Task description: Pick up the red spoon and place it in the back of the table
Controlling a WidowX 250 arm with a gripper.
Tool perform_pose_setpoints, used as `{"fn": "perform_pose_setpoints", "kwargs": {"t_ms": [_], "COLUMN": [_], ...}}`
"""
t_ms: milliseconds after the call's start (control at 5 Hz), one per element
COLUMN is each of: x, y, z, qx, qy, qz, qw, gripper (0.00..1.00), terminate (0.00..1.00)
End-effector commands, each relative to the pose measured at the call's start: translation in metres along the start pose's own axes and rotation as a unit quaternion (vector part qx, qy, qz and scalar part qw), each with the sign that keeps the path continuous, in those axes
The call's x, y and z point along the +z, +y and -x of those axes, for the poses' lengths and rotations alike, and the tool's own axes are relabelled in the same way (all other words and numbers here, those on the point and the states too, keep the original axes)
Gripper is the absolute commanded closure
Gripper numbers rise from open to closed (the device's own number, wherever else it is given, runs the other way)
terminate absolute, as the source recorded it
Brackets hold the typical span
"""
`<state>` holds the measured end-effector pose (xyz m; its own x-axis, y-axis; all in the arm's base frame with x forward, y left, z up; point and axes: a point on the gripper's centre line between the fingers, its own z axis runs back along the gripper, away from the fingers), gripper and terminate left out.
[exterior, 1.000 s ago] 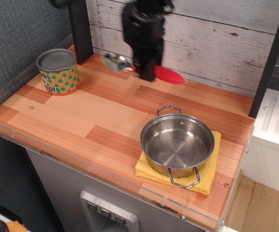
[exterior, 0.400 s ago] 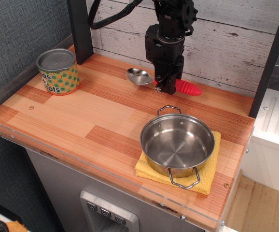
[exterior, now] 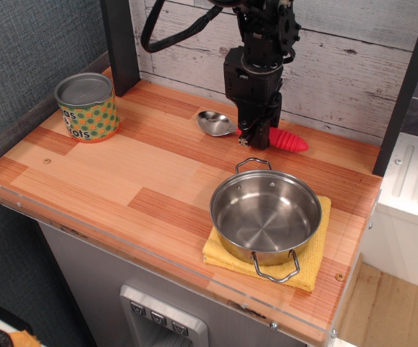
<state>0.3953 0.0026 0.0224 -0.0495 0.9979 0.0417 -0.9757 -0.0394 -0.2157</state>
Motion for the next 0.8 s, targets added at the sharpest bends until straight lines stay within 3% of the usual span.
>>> {"fn": "perform_pose_setpoints", "kwargs": {"t_ms": [0,200,400,600], "x": [0.019,0.033,0.047,0.069], "y": [-0.016,-0.021,-0.021,-0.016], "z": [-0.001,-0.004,-0.006,-0.011], "qx": [-0.013,-0.017,-0.023,-0.034], "qy": [0.006,0.003,0.01,-0.006], "qz": [0.004,0.03,0.038,0.047], "qw": [0.9999,0.9994,0.999,0.9983], "gripper": [0.0,0.0,0.0,0.0], "terminate": [0.0,0.0,0.0,0.0]}}
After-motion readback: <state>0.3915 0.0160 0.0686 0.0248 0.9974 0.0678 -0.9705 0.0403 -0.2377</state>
